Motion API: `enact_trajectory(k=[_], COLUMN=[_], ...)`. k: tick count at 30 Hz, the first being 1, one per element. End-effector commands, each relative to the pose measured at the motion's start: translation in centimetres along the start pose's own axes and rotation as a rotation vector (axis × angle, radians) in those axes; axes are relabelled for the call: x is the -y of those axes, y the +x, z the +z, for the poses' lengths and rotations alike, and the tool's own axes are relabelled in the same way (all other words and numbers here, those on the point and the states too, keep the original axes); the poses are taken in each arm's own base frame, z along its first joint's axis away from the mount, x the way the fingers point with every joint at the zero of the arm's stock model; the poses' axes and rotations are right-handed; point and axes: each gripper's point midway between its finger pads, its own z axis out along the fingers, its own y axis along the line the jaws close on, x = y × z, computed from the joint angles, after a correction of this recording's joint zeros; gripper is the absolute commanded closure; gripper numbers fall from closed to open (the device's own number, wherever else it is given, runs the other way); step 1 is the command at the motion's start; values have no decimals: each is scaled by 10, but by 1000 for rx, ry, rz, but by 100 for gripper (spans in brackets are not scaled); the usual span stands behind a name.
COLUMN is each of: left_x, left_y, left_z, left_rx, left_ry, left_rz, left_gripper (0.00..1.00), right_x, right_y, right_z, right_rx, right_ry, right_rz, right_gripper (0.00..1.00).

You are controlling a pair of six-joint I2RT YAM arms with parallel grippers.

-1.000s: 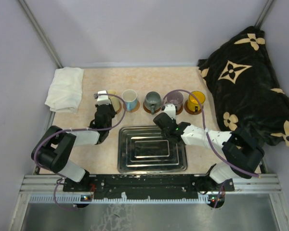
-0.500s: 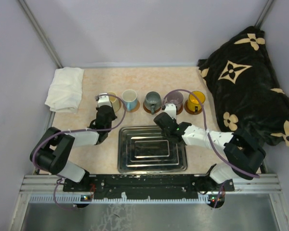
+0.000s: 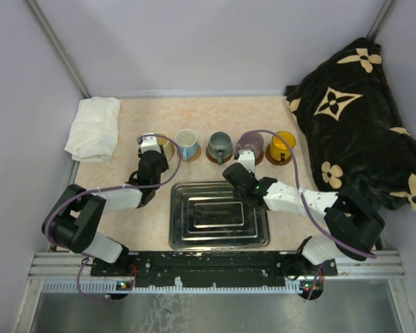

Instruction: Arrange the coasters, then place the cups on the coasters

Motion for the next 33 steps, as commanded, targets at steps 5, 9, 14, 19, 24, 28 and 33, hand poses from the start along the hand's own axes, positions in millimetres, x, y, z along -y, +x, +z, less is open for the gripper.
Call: enact_trajectory(k=[5, 9, 14, 19, 24, 28, 33], left_x=[19, 21, 14, 9, 9, 9, 6], left_y=[-34, -32, -29, -26, -29, -41, -58], left_z=[20, 27, 24, 20, 19, 16, 9], left_rx=[74, 53, 45, 37, 41, 69, 107], left_ry=[4, -13, -39, -50, -46, -44, -48], left_rz=[-6, 10, 14, 23, 30, 28, 26], left_gripper=[56, 65, 78, 98, 100, 100, 100], right_x=[-4, -4, -1, -1, -1, 0, 2], right_y=[-22, -22, -21, -20, -22, -21, -19], right_z=[-6, -6, -6, -6, -7, -7, -6], right_rx=[66, 67, 69, 69, 75, 74, 73], right_ry=[-27, -22, -15, -15, -14, -10, -8], right_rz=[60, 59, 64, 70, 74, 76, 78], right_gripper=[73, 73, 72, 72, 72, 72, 72])
